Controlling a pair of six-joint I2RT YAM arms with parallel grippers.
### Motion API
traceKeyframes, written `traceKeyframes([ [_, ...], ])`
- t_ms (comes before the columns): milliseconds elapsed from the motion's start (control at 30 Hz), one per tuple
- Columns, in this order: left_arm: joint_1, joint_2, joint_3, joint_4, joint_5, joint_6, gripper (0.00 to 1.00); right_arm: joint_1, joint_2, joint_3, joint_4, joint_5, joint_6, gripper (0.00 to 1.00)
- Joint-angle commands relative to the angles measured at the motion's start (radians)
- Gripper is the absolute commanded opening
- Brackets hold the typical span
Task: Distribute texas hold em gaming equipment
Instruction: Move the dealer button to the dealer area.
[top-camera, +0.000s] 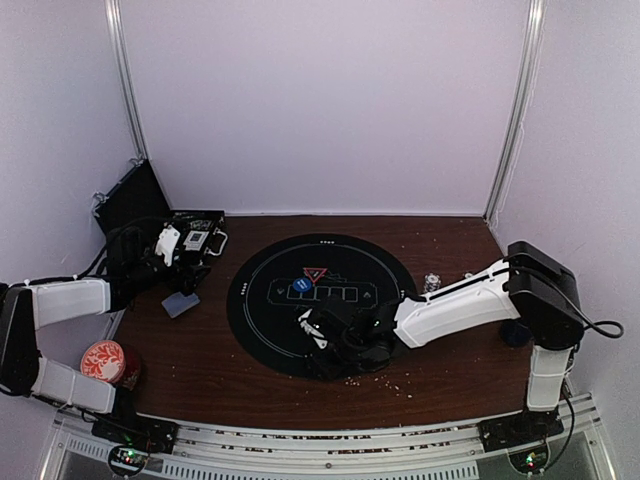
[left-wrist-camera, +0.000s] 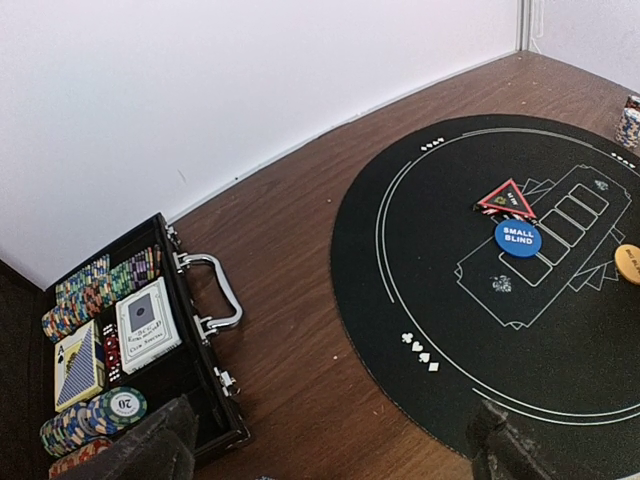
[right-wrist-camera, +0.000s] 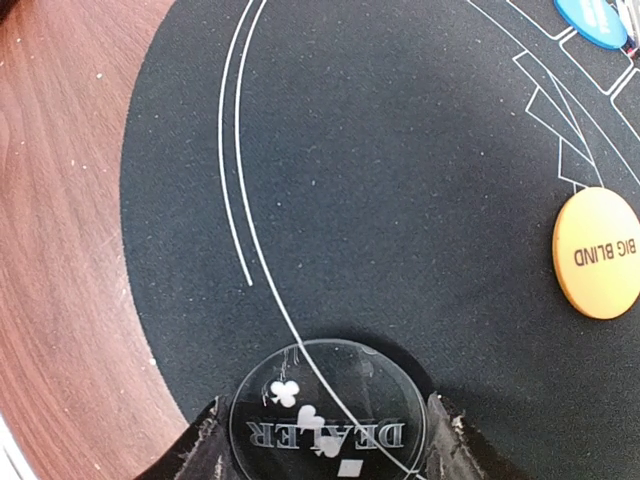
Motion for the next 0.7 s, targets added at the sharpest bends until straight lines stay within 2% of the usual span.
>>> traceKeyframes([
  [0, 0.008, 0.011, 0.002, 0.041, 0.005, -0.005, 0.98, 0.022, 0.009, 0.001, 0.015, -0.013, -0.015, 0.49],
  [267, 0.008, 0.016, 0.004, 0.040, 0.002, -0.004, 0.98, 0.031, 0.016, 0.012, -0.017, 0.019, -0.021, 0.53],
  [500, 0.007, 0.021, 0.006, 0.038, 0.002, -0.004, 0.98, 0.032, 0.004, 0.028, -0.044, 0.075, -0.021, 0.86],
  [667, 0.008, 0.023, 0.006, 0.040, 0.001, -0.004, 0.98, 0.033, -0.044, 0.064, -0.074, 0.079, -0.031, 1.00],
])
